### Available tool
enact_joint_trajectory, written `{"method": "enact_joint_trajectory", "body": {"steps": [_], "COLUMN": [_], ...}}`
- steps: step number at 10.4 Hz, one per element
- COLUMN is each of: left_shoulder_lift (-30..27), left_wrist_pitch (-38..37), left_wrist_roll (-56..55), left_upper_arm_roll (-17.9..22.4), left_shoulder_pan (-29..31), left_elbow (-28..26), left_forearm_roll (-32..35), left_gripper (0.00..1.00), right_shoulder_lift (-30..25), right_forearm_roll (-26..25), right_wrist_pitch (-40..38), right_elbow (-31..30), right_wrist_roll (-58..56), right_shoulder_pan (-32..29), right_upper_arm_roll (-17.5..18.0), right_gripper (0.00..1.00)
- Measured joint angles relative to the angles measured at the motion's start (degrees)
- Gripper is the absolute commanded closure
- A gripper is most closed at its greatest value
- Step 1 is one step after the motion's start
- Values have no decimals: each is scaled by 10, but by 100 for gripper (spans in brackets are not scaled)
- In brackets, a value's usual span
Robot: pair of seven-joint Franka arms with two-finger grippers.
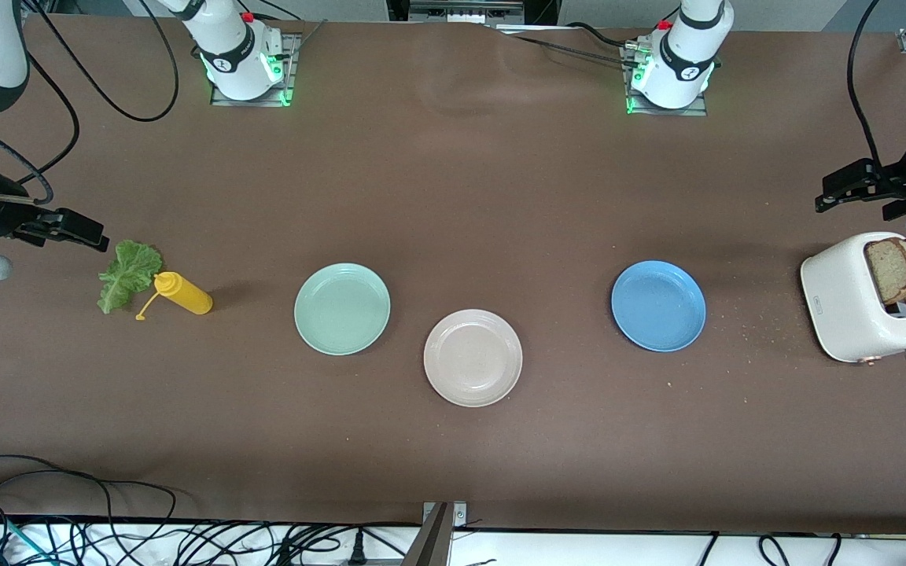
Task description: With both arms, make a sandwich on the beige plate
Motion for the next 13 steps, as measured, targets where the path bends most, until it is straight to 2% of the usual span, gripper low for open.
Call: {"method": "enact_joint_trajectory", "body": {"steps": [13], "left_shoulder_lift": [0], "left_wrist_pitch": [0], "left_wrist_roll": [1], "left_upper_arm_roll": [-3], "left_shoulder_pan": [-1], "left_elbow": [0], "left_forearm_roll": [11], "left_gripper": [0], "right_shoulder_lift": [0], "right_forearm_roll": [0], "right_wrist_pitch": [0], "right_elbow": [0], "right_wrist_roll": [0], "right_shoulder_pan": [0], "right_upper_arm_roll": [0], "right_gripper": [0]}}
